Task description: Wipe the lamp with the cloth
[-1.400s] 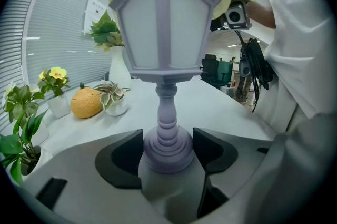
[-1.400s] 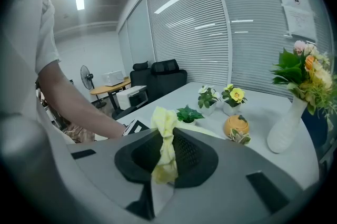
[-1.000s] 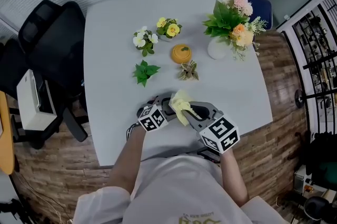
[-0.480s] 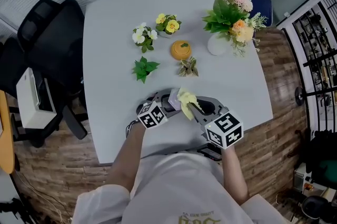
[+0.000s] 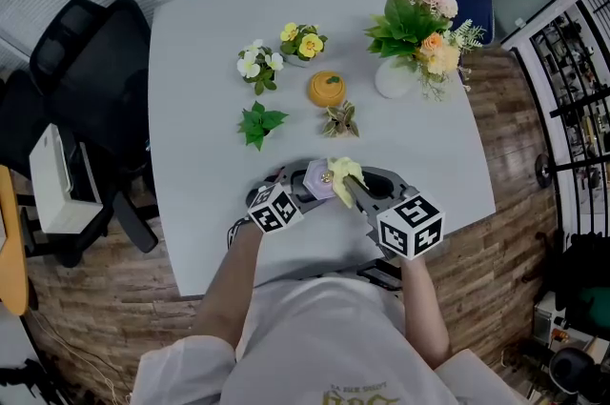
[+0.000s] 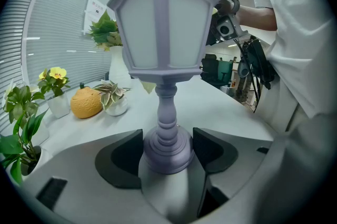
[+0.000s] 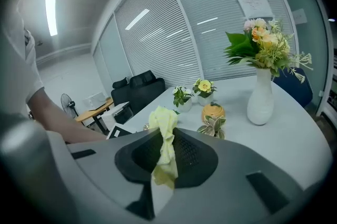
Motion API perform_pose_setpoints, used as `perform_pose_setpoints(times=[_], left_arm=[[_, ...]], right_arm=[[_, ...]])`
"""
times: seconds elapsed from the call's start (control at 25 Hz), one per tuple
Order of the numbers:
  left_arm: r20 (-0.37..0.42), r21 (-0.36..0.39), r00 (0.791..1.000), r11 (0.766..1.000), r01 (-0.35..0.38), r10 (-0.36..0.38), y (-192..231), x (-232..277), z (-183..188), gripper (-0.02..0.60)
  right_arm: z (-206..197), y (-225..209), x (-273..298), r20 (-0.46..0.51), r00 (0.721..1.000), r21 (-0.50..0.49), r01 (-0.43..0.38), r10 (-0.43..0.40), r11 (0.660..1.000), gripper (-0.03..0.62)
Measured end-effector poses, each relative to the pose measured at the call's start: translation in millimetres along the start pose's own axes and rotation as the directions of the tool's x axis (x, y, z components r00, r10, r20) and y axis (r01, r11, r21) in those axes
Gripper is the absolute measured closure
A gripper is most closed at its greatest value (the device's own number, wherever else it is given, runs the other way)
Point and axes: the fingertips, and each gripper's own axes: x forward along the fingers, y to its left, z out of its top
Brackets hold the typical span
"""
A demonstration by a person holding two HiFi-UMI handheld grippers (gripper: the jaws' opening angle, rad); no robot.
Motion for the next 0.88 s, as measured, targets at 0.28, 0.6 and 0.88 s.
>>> perform_pose_setpoints(times=[0.28, 0.6, 0.88], left_arm=[[-0.001, -0.002, 1.000, 1.000, 0.001, -0.001, -1, 0, 0, 0.282], [-0.002, -0.002, 1.000, 1.000, 0.000, 0.000, -1, 0, -1, 0.282], [-0.001, -0.001, 1.000, 1.000, 0.001, -0.001, 0, 1, 0, 0.282]], right_arm=[[4, -10, 7, 0.028, 1.000, 0.067, -0.002, 0.000, 0.998, 0.539], [7, -20, 19, 0.044, 0.999, 0.115, -0.029, 0.025, 0.993, 0.540], [8, -27, 28, 0.054, 0.996, 0.161, -0.075, 0.067, 0.984, 0.540]])
